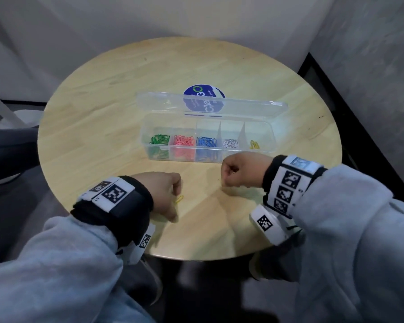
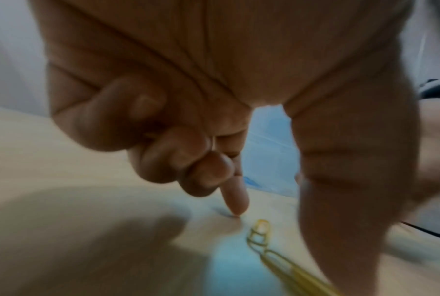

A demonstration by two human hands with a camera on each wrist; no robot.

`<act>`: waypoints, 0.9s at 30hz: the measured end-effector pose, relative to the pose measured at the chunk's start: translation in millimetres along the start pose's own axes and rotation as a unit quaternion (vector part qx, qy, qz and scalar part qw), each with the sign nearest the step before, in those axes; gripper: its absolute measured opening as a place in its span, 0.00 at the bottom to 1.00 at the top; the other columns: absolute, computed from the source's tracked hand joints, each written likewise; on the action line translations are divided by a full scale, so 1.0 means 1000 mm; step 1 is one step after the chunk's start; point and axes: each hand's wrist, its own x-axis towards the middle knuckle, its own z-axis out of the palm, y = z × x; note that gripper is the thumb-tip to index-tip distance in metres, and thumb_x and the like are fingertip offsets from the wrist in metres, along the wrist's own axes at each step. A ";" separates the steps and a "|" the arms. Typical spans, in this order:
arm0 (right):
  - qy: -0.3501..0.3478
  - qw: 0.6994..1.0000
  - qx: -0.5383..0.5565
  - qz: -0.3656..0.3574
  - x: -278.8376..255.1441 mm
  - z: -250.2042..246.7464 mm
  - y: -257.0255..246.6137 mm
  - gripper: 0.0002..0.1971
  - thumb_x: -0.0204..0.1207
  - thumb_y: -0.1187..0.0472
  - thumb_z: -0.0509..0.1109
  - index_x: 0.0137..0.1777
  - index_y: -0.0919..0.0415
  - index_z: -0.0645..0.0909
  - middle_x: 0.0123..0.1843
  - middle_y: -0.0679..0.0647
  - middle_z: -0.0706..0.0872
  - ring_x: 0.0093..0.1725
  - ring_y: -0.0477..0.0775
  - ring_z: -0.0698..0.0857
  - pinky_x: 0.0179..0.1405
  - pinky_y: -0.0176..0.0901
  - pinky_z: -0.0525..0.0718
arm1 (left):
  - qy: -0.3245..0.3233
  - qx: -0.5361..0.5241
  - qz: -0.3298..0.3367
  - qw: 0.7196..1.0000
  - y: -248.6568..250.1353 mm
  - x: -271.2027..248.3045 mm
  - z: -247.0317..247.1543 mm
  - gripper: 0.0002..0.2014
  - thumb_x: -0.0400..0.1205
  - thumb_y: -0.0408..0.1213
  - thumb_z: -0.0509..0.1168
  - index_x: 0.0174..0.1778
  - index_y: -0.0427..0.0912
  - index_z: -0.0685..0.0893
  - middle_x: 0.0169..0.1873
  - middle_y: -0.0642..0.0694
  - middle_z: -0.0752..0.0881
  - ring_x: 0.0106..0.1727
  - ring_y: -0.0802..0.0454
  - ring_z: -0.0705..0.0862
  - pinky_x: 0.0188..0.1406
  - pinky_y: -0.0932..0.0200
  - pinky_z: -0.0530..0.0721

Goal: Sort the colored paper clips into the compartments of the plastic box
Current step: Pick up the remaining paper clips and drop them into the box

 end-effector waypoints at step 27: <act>-0.095 0.934 0.339 0.068 0.011 0.011 0.015 0.11 0.76 0.77 0.63 0.37 0.64 0.80 0.31 0.60 0.77 0.29 0.53 0.76 0.25 0.36 0.82 | 0.048 0.040 0.002 0.998 0.006 0.009 0.000 0.11 0.73 0.44 0.72 0.31 0.51 0.76 0.32 0.57 0.76 0.39 0.54 0.76 0.27 0.65 0.68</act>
